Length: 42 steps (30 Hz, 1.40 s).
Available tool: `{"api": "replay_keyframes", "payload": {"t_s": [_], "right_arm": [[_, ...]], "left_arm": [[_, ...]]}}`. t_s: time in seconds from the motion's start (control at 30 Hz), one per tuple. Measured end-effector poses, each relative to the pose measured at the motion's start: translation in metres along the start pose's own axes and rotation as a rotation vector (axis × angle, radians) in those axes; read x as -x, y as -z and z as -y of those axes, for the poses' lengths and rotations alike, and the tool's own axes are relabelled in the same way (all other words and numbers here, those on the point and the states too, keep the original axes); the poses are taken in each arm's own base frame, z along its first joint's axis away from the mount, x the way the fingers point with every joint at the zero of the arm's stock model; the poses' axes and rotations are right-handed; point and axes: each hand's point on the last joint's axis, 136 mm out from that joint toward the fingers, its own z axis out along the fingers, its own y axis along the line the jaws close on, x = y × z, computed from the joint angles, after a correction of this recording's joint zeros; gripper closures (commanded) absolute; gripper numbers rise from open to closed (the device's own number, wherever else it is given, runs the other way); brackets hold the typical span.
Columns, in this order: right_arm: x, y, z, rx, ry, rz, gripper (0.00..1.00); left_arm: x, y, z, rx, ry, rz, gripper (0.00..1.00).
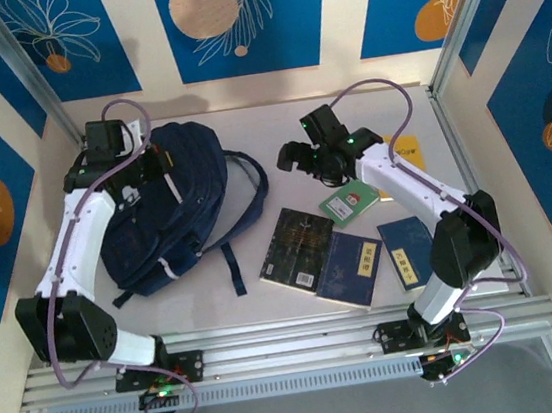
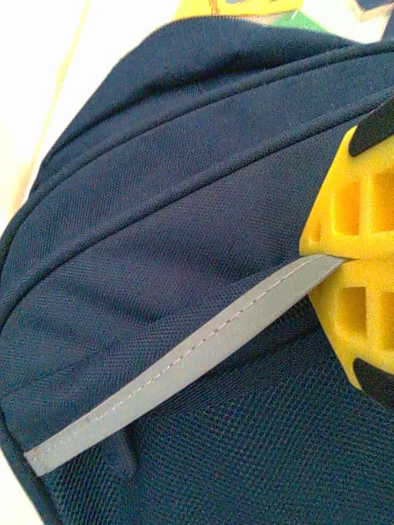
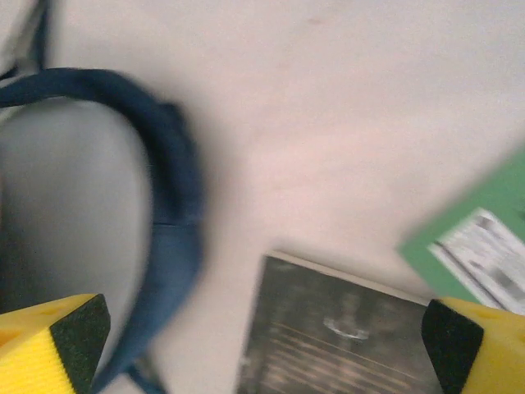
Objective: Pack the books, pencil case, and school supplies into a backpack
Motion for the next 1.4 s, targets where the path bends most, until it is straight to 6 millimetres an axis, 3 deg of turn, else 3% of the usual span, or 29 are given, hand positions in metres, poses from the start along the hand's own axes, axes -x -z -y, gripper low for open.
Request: {"api": "replay_keyframes", "payload": {"t_s": [0.03, 0.17, 0.3, 0.47, 0.7, 0.8, 0.97, 1.17, 1.4], "right_arm": [[-0.001, -0.004, 0.012, -0.049, -0.025, -0.013, 0.01], [-0.006, -0.018, 0.060, -0.215, -0.147, -0.070, 0.01], [-0.008, -0.023, 0.093, -0.300, -0.269, -0.098, 0.01], [-0.001, -0.038, 0.121, -0.342, -0.322, -0.125, 0.01], [0.017, -0.068, 0.133, -0.299, -0.220, -0.164, 0.01], [0.006, -0.069, 0.132, -0.265, -0.212, -0.185, 0.01], [-0.029, -0.061, 0.148, -0.260, -0.227, -0.243, 0.01], [-0.054, -0.062, 0.164, -0.212, -0.300, -0.307, 0.00], [-0.094, -0.068, 0.154, -0.094, -0.329, -0.394, 0.01]], "left_arm": [[-0.003, -0.009, -0.004, 0.009, 0.011, -0.015, 0.91], [-0.017, -0.035, -0.011, 0.017, 0.034, -0.067, 0.57], [-0.027, -0.045, -0.006, -0.016, 0.058, -0.086, 0.44], [-0.040, -0.052, 0.003, -0.050, 0.058, -0.105, 0.36], [-0.059, -0.047, 0.060, -0.140, -0.056, -0.132, 0.35], [-0.067, -0.045, 0.084, -0.183, -0.099, -0.144, 0.35], [-0.085, -0.049, 0.130, -0.262, -0.170, -0.189, 0.35], [-0.131, -0.088, 0.172, -0.322, -0.211, -0.326, 0.35], [-0.187, -0.144, 0.184, -0.317, -0.197, -0.499, 0.35]]}}
